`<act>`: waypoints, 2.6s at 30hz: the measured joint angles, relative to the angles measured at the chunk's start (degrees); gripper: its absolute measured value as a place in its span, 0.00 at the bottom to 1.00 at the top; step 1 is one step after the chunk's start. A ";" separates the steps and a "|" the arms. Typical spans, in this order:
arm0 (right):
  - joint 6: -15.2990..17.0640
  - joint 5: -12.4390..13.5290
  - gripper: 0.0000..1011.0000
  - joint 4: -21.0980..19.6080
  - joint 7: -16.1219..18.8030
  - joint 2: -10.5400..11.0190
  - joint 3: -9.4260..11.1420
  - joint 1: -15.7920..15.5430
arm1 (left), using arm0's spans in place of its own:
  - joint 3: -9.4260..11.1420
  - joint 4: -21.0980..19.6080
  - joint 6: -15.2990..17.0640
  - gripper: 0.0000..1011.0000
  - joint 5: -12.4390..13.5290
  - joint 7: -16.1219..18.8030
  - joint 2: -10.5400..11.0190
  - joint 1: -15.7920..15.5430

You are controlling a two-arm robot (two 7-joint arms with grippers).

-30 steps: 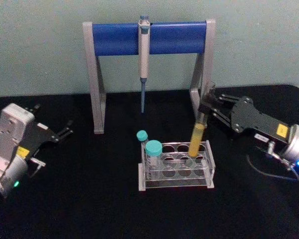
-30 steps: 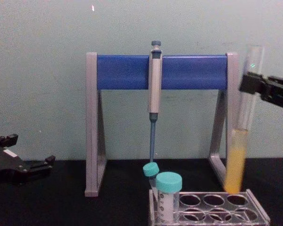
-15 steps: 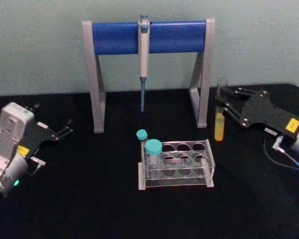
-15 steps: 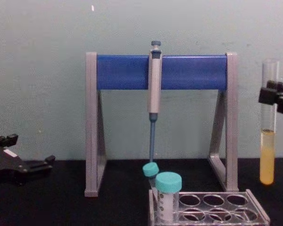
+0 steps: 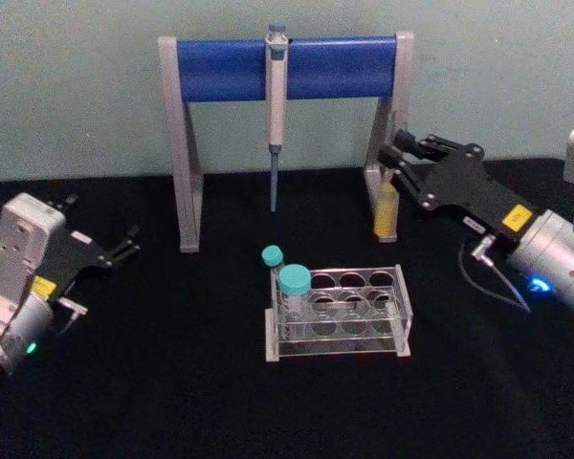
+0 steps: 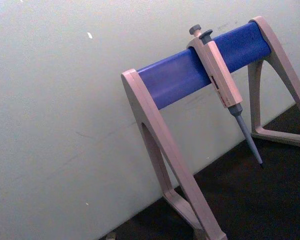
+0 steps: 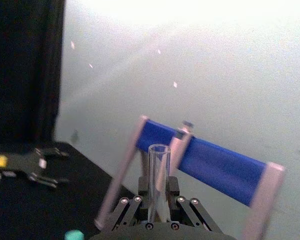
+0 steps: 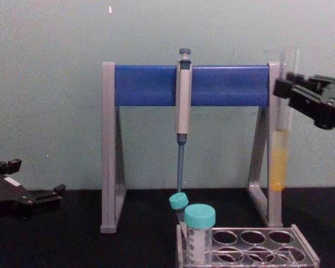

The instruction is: Pick up the test tube from the test tube rack, shake it, then place it back into the test tube rack.

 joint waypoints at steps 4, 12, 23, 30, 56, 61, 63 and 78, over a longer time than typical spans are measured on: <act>-0.08 3.52 0.23 0.39 3.48 -0.93 -0.33 0.30 | 0.00 0.00 0.00 0.99 0.00 0.00 0.00 0.00; 2.59 12.66 0.23 0.73 11.88 0.68 -0.97 0.47 | 0.00 -0.01 0.00 0.99 0.00 0.00 0.00 0.00; 4.31 15.68 0.23 -0.21 14.79 6.90 -0.53 -1.10 | 0.00 0.00 0.00 0.99 0.00 0.00 0.00 0.00; 1.04 11.68 0.23 0.06 9.49 7.30 0.04 -1.43 | 0.00 0.00 0.00 0.99 0.00 0.00 0.00 0.00; -2.90 8.26 0.23 1.57 7.63 0.06 -0.48 0.31 | 0.00 0.00 0.00 0.99 0.00 0.00 0.00 0.00; -2.99 8.62 0.23 1.56 8.95 0.58 -1.13 0.38 | 0.00 0.00 0.00 0.99 0.00 0.00 0.00 0.00; -2.96 8.78 0.23 1.56 9.30 0.80 -1.38 0.41 | 0.00 0.00 0.00 0.99 0.00 0.00 0.00 0.00; -2.86 9.25 0.23 1.71 9.75 1.35 -2.04 0.72 | 0.00 0.00 0.00 0.99 0.00 0.00 0.00 0.00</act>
